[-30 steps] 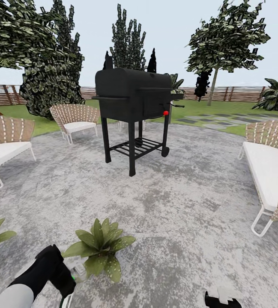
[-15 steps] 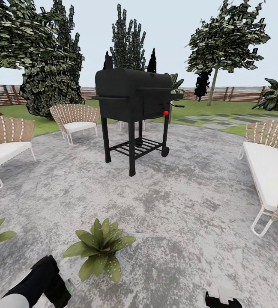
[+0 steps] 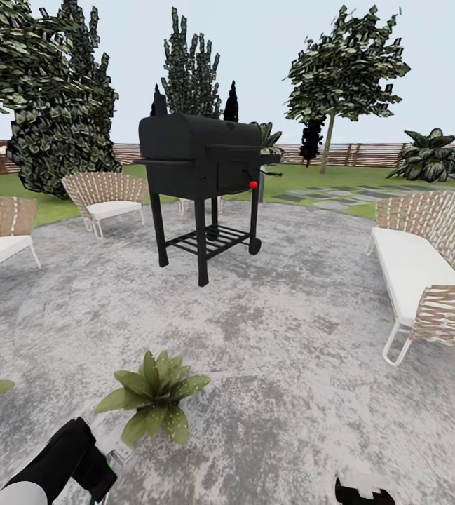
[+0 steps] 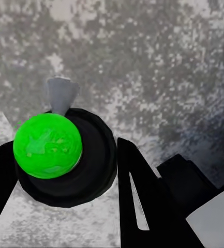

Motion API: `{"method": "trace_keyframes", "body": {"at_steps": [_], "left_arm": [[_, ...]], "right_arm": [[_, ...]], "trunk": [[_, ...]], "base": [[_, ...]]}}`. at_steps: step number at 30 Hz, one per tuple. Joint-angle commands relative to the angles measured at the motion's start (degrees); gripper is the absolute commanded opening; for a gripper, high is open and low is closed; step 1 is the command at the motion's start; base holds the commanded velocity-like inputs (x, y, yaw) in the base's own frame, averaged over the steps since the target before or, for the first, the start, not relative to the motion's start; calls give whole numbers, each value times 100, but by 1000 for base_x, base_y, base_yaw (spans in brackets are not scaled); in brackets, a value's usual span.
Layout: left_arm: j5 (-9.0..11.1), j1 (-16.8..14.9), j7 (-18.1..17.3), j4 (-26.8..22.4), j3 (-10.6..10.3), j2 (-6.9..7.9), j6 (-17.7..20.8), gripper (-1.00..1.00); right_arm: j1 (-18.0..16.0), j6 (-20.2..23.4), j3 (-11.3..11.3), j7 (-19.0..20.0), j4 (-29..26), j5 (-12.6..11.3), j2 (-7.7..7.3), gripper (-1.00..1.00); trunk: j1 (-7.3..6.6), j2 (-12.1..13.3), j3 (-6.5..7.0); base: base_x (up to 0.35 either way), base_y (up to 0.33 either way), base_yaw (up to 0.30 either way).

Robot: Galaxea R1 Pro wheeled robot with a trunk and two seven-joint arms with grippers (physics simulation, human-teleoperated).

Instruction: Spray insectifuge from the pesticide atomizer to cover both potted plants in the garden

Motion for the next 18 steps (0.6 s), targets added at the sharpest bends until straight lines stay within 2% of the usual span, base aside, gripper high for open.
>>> {"method": "trace_keyframes", "body": {"at_steps": [1, 2, 3, 11, 15, 17, 18], "left_arm": [[-31, -2, -37, -11, 85, -4, 37, -100], [-37, -2, -37, -17, 404, 3, 31, -100], [-38, -2, -37, -18, 451, 4, 29, -100], [-36, -2, -22, -18, 519, -4, 28, -100], [-29, -7, 216, -45, 545, -17, 32, -100], [50, -9, 519, -147, 551, -128, 35, -100], [154, -10, 778, -207, 546, -264, 36, -100]], "right_arm": [[-4, -17, -46, -16, 7, 60, 3, 100], [-4, -17, -46, -20, 2, 53, 8, 100], [-4, -17, -46, -19, 2, 52, 11, 100], [-4, -17, -46, -19, 2, 51, 6, 100], [-4, -17, -46, -19, 2, 55, 5, 100], [-4, -17, -46, -19, 6, 57, 5, 100], [-4, -17, -46, -19, 4, 59, 5, 100]], "trunk": [[-5, -3, -5], [-5, -3, -5], [-5, -3, -5], [-5, -3, 8], [-5, -3, 40], [-5, -3, 49], [-5, -3, 50]], "base": [[-338, 0, -28], [-339, 0, -4], [-339, 0, -2], [-338, 0, 0], [-117, 0, 0], [-22, 0, 0], [-9, 0, 0]]}}
